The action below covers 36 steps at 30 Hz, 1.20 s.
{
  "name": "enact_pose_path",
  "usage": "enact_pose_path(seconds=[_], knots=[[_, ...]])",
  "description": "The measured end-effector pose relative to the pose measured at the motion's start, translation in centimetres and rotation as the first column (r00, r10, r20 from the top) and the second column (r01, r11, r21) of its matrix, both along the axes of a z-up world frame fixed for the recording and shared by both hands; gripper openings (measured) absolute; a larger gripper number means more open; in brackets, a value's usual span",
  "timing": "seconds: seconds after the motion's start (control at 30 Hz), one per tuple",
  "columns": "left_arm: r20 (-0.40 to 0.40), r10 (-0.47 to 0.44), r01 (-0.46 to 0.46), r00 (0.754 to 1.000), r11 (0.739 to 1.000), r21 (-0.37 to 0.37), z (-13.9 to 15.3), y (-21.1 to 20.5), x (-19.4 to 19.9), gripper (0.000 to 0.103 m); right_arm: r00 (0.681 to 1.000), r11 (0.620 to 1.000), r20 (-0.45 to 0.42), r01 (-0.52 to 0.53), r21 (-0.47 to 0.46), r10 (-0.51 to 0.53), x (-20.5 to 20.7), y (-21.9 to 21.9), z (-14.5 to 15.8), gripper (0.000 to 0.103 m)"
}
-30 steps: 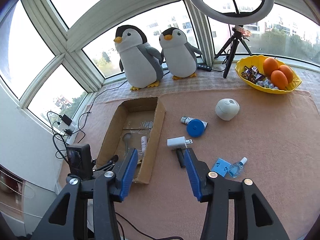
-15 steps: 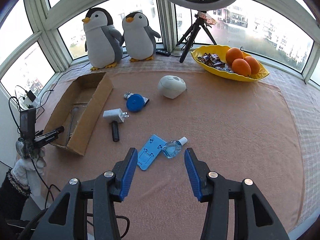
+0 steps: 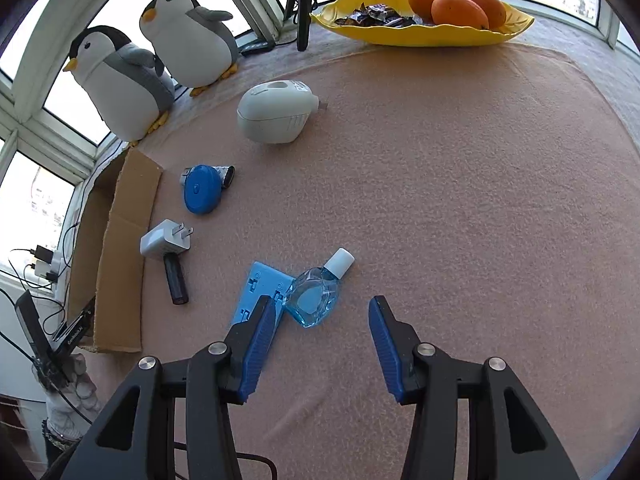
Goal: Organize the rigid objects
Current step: 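Move the right gripper to the blue eye-drop bottle and grasp it, then carry the eye-drop bottle with the right gripper into the box and release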
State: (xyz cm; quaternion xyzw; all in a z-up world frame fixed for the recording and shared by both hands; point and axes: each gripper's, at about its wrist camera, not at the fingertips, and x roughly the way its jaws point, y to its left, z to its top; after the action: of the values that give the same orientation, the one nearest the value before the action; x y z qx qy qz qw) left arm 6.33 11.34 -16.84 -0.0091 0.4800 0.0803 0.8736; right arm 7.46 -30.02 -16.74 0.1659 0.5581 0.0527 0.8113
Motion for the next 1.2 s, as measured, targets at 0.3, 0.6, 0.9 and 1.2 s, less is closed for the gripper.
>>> enact_pose_path(seconds=[0.3,0.6,0.9,1.2], knots=[[0.013,0.001,-0.001,1.000,1.000,-0.006,-0.1,0.1,-0.1,0.052,0.994,0.995,-0.046,0.097,-0.003,-0.097,2.3,0.1,-1.4,0.044],[0.022,0.006,-0.006,1.000,1.000,-0.021,-0.1,0.3,-0.1,0.052,0.997,0.995,-0.052,0.050,-0.087,-0.055,3.0,1.1,-1.8,0.038],[0.024,0.008,-0.007,1.000,1.000,-0.025,-0.1,0.4,-0.1,0.052,0.998,0.984,-0.046,-0.048,-0.172,0.040,1.5,1.5,-1.5,0.036],[0.025,0.008,-0.008,1.000,1.000,-0.026,-0.1,0.4,-0.1,0.052,0.993,0.966,-0.045,-0.117,-0.229,0.109,1.3,2.5,-1.6,0.028]])
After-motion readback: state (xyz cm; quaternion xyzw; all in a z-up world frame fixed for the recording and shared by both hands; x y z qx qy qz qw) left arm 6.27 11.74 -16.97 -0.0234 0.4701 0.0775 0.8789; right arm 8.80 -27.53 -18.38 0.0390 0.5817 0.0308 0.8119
